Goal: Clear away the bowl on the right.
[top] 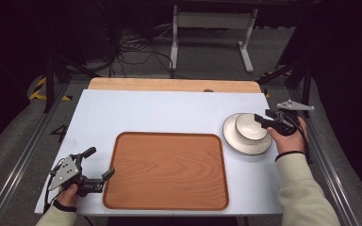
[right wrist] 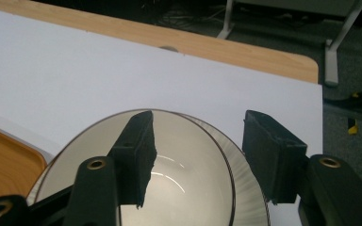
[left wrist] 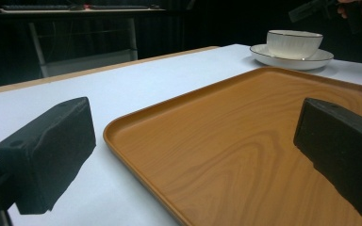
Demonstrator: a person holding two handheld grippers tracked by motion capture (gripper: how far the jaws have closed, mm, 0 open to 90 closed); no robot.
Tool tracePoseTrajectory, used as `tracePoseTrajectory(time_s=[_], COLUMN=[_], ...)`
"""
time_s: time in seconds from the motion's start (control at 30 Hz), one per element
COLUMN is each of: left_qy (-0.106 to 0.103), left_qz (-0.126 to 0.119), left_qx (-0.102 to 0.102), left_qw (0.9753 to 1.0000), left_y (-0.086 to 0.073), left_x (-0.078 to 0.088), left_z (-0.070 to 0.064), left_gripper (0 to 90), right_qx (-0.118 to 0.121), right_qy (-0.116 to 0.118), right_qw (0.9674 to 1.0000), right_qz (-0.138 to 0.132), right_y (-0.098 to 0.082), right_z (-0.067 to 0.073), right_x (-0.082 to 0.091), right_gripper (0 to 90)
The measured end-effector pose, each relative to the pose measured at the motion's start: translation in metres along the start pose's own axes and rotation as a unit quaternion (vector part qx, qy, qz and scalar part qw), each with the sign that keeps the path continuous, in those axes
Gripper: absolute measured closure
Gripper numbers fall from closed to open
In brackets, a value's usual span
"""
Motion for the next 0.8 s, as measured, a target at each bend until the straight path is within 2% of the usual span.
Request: tracePoseTrajectory(time_s=[0.13, 0.4, 0.57, 0.63, 0.8], left_qy=[0.0, 0.0, 0.0, 0.0, 0.0], left_qz=[0.0, 0.0, 0.0, 0.0, 0.0], left_qx=[0.0, -0.001, 0.0, 0.0, 0.0], left_qw=[1.0, 1.0, 1.0, 1.0, 1.0], left_y=[0.0, 0.0, 0.0, 0.0, 0.0], left_x=[0.0, 0.0, 0.0, 0.0, 0.0], left_z=[0.0, 0.0, 0.0, 0.0, 0.0], left_gripper=[0.4, 0.4, 0.4, 0.4, 0.4], right_qx=[-0.007, -0.009, -0.018, -0.031, -0.036], right_qy=[0.0, -0.004, -0.009, -0.011, -0.013], right_qw=[0.9997, 0.9988, 0.9976, 0.9965, 0.9952], right_qz=[0.023, 0.048, 0.067, 0.077, 0.09], right_y=[-0.007, -0.018, -0.026, -0.028, -0.031], right_z=[-0.005, -0.01, -0.014, -0.015, -0.015], right_x=[-0.004, -0.011, -0.015, -0.016, -0.02], right_gripper=[44.4, 47.6, 51.9, 58.7, 61.5])
Point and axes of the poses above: each handheld gripper's, and its own axes: x roughly backward along the jaws, y roughly out of its top, z roughly to its left, the point moved 6 cm from there along -x, roughly forward along the jaws, and after that the axes turned 1 degree about -y, right-handed, at the moved point
